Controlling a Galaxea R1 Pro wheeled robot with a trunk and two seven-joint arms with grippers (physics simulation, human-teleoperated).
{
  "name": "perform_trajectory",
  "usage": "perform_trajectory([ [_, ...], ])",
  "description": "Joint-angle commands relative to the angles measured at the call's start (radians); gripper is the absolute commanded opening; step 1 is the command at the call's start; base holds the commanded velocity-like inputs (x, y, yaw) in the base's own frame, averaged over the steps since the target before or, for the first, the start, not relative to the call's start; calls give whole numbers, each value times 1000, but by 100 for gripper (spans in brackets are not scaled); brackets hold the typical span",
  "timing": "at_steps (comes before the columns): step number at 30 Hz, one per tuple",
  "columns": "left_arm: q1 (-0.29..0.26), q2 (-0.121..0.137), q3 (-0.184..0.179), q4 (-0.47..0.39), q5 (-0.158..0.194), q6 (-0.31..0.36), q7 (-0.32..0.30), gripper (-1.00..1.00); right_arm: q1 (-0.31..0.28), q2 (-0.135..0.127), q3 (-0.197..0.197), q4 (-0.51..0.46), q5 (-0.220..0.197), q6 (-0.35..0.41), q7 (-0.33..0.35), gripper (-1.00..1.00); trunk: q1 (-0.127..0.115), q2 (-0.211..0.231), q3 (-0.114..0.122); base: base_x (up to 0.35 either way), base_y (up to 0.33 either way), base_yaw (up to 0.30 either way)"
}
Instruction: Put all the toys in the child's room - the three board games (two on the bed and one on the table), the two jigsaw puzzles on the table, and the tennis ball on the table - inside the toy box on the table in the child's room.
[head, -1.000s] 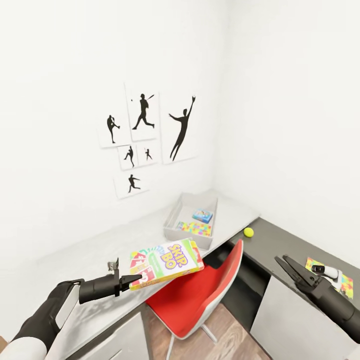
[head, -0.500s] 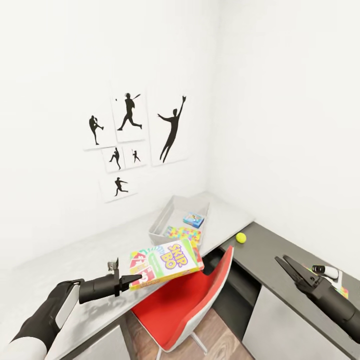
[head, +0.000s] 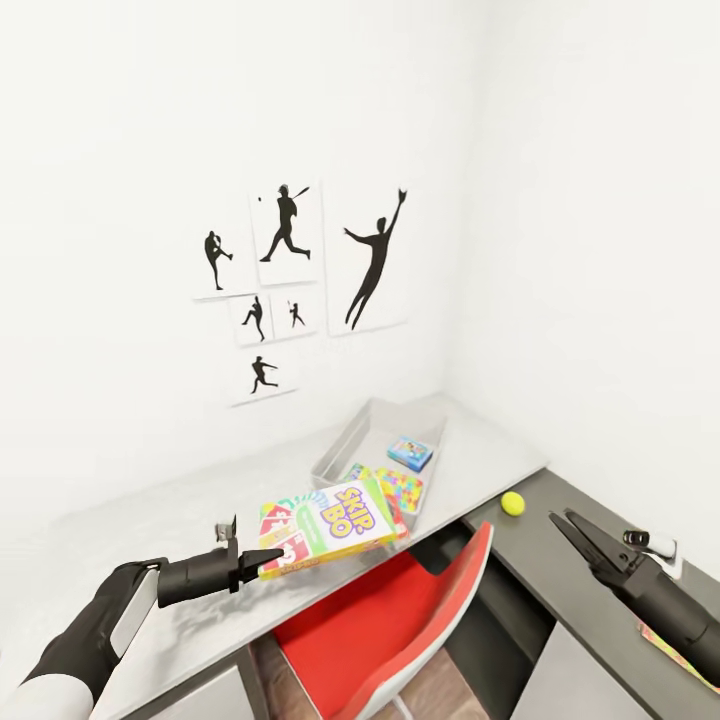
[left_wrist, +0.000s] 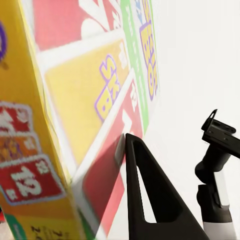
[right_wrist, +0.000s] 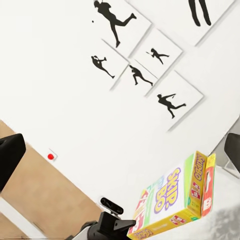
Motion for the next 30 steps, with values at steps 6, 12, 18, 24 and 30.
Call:
perform_trajectory([
  [6, -1, 0, 0, 0, 4, 7, -2, -100, -1, 0, -1, 0, -4, 7, 1, 100, 1, -2, -2, 204, -209, 290],
  [12, -1, 0, 0, 1, 4, 7, -3, -100, -1, 0, 0, 0, -4, 7, 0, 100, 1, -2, -2, 206, -207, 290],
  [18, -1, 0, 0, 0, 4, 7, -2, -100, 0, 0, 0, 0, -4, 7, 3, 100, 1, -2, -2, 206, -105, 182],
  [24, -1, 0, 0, 1, 5, 7, -5, -100, 0, 0, -1, 0, -4, 7, 3, 100, 1, -2, -2, 205, -24, 28],
  [30, -1, 0, 0, 1, 5, 7, -4, -100, -1, -2, 0, 0, -4, 7, 3, 100, 1, -2, -2, 80, -35, 2],
])
